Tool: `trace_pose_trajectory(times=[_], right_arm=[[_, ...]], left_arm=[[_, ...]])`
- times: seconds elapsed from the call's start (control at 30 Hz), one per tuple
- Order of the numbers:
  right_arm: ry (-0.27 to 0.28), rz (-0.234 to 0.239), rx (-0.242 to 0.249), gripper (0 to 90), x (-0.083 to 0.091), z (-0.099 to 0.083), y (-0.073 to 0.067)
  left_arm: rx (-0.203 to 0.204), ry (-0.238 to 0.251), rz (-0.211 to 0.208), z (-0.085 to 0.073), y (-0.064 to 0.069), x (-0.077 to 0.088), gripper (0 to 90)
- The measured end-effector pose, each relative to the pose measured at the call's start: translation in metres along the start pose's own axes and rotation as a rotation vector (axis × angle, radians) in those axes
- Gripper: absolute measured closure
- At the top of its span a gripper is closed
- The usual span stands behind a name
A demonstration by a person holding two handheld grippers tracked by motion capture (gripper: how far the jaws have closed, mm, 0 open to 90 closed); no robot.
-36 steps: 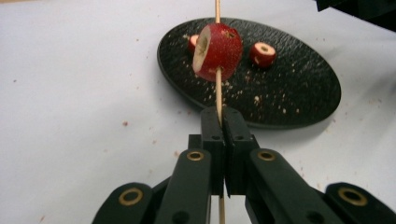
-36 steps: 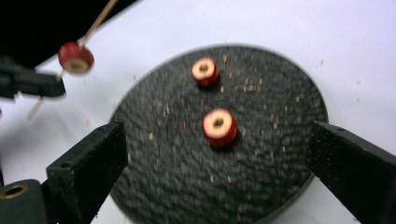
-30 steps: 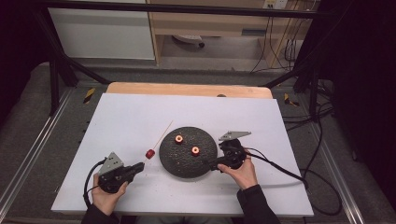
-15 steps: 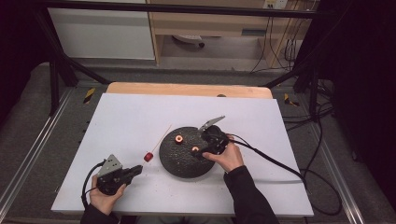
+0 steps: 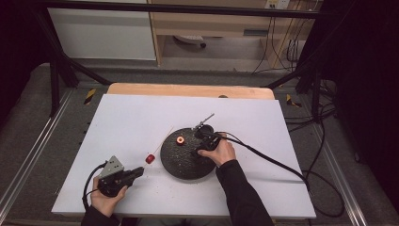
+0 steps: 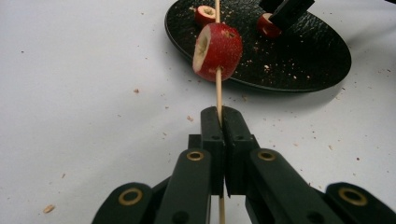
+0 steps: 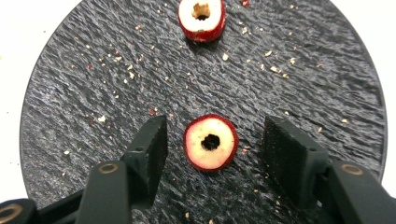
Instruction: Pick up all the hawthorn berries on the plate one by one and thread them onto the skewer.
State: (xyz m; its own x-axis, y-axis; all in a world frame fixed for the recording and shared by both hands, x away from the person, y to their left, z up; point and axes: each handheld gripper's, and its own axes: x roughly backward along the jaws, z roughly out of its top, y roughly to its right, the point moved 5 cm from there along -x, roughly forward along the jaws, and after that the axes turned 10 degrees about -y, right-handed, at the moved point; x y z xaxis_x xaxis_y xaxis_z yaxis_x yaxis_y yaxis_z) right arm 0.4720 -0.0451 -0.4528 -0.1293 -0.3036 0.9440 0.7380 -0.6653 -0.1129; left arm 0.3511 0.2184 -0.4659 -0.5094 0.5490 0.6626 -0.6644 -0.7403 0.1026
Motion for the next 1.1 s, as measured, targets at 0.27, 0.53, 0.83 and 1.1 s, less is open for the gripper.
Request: trace_pose_trajectory(times=[0.27, 0.53, 0.83, 1.1], right_arm=[[-0.016, 0.036, -0.047, 50.2, -0.004, 0.002, 0.002], [-0.036, 0.061, -0.097, 58.4, -0.011, 0.002, 0.003], [-0.023, 0.063, -0.130, 60.5, -0.005, 0.003, 0.002], [0.162, 0.071, -0.125, 60.6, 0.028, 0.004, -0.004]], left_arm=[[-0.001, -0.005, -0.002, 0.000, 0.001, -0.001, 88.2], [-0.001, -0.006, -0.001, 0.000, 0.000, -0.001, 88.2], [-0.003, -0.004, 0.000, 0.000, 0.001, -0.001, 88.2], [-0.003, 0.009, -0.003, 0.000, 0.004, -0.001, 88.2]])
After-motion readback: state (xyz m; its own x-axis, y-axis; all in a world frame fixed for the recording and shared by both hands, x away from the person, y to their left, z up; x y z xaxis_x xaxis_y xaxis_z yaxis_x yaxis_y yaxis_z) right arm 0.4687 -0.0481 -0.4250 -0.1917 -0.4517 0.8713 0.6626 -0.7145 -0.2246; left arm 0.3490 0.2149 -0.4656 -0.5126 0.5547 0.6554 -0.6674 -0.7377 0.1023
